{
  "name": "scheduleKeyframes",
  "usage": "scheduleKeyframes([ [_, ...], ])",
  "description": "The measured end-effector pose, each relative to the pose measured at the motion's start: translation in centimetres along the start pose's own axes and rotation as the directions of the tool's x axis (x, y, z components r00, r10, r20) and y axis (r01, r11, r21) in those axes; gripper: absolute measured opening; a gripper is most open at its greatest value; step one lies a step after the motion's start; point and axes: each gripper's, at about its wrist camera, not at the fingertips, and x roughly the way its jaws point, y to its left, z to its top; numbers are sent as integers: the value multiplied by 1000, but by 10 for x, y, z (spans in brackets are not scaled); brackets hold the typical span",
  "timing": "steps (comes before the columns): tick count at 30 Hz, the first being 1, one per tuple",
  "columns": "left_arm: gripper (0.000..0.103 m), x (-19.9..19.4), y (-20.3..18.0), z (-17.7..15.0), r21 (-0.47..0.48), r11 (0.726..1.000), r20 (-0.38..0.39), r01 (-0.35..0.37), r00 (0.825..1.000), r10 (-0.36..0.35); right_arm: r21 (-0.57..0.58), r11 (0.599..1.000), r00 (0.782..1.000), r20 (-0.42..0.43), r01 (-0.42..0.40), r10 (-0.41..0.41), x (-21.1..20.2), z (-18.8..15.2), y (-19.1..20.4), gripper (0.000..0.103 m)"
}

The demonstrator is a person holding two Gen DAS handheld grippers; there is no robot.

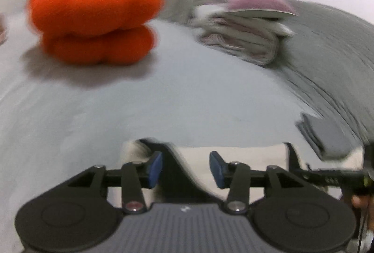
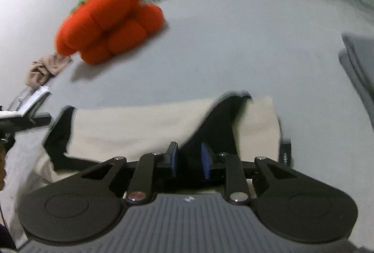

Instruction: Fold clothes

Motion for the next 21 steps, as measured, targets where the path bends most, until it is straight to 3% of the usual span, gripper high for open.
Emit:
scheduleKeyframes([
  [1,51,6,-9,0,40,999,1,18,1000,-18,5,1000,1000,-2,6,-6,0,-1,-1,26],
  [4,51,32,-14,-8,97,995,-48,-37,998,42,-1,1000,999,17,30,-30,-3,0,-2,26],
  [7,47,44,7,-14,-6,999,-102,-50,994,49,-1,998,998,14,69,-69,-1,-3,-10,21],
  [9,41,39,14,-14,-29,999,-107,-45,993,41,19,997,997,-8,79,-79,-2,-2,-17,17],
  [12,42,34,15,-14,-40,999,-108,-37,994,33,41,996,997,-22,77,-76,-10,5,-21,18],
  [15,43,29,16,-10,-73,997,-82,-24,996,18,67,996,996,56,59,-63,-22,12,-28,33],
  [17,50,26,16,-6,-83,996,-47,-14,999,10,95,993,989,120,69,-80,-28,18,-33,37],
  [21,48,38,23,-10,-107,994,-84,-34,996,26,161,986,996,72,36,-48,-9,12,-44,38],
])
